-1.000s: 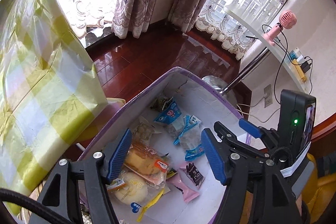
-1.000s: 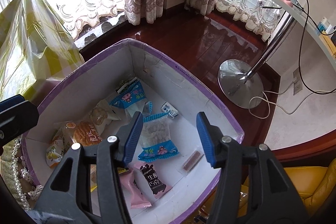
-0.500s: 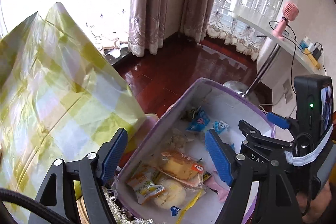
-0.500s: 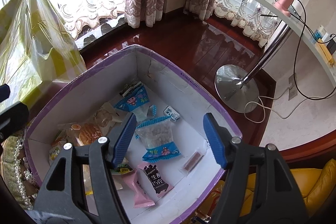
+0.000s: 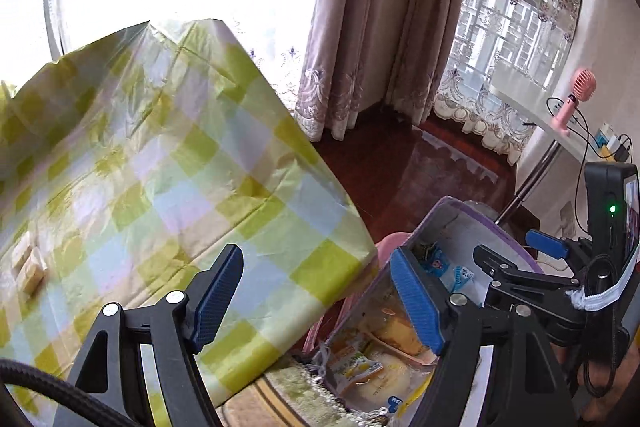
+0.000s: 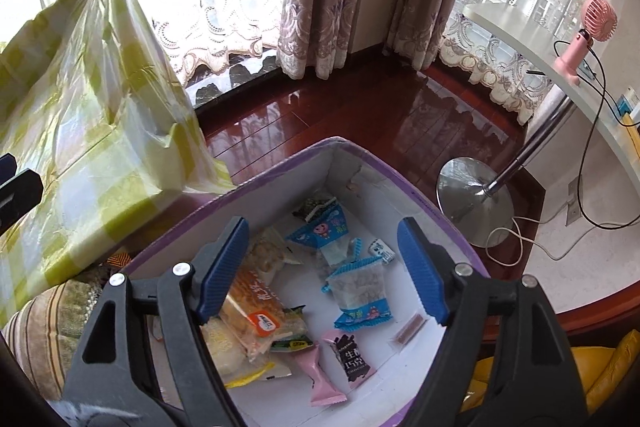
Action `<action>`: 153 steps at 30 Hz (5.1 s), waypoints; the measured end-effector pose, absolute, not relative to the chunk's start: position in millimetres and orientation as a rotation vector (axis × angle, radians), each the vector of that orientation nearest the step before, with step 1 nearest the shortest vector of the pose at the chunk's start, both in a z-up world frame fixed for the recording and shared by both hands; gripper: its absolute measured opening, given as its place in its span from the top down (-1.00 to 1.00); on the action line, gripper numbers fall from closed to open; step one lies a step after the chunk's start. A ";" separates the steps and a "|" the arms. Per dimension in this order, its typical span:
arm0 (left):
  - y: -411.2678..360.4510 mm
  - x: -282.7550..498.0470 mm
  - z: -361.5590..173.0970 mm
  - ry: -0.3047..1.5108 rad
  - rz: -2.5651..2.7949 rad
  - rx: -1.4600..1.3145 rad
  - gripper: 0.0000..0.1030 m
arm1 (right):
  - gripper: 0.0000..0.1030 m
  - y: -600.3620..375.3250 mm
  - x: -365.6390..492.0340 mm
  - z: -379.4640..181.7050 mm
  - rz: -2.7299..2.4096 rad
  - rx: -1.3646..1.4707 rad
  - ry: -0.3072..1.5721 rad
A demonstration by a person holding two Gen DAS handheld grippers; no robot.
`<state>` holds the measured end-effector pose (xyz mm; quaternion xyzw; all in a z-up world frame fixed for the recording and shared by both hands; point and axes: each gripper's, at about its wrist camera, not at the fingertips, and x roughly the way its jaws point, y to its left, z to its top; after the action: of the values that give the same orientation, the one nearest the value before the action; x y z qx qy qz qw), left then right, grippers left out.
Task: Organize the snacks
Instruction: 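Move both open tools back over the two white bread bars, then grasp one white bread bar with the left tool while the right tool grasps the other, then carry both white bread bars over the white box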
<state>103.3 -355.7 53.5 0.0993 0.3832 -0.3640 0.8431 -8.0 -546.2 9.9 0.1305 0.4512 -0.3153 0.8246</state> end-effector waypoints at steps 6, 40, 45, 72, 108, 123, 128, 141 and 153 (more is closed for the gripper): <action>-308.8 132.2 55.1 0.808 -0.679 0.147 -0.49 | -0.57 -520.0 15.3 13.2 -0.568 0.279 0.946; -92.8 292.8 -3.7 0.842 -0.344 0.068 -0.46 | -0.57 -385.5 138.5 29.9 -0.311 0.096 0.938; -104.3 310.0 -19.6 0.860 -0.400 0.172 -0.46 | -0.57 -379.4 146.1 28.1 -0.312 0.079 0.943; -95.3 285.5 -39.1 0.963 -0.486 0.238 0.29 | -0.57 -292.2 212.2 -3.4 -0.014 0.029 1.056; 38.1 243.2 -43.6 0.965 -0.030 -0.173 0.30 | -0.56 -138.1 280.7 -20.6 0.239 -0.221 0.998; 41.0 241.6 -43.7 0.953 -0.022 -0.197 0.30 | -0.05 -94.3 340.0 -23.3 0.317 -0.172 0.950; 40.8 241.4 -43.6 0.951 -0.021 -0.200 0.30 | 0.24 -93.2 342.0 -21.1 0.327 -0.159 0.950; 28.6 238.0 -32.5 0.937 -0.062 -0.200 0.31 | 0.27 -127.5 308.2 -6.5 0.219 -0.164 0.958; -42.7 207.0 2.2 0.910 -0.258 -0.185 0.31 | 0.27 -199.7 236.5 25.8 0.077 -0.126 0.964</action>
<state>207.0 -42.7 2.2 -0.0888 0.4378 -0.1242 0.8860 236.5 -199.7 25.8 -0.0607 0.4630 0.0370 0.8835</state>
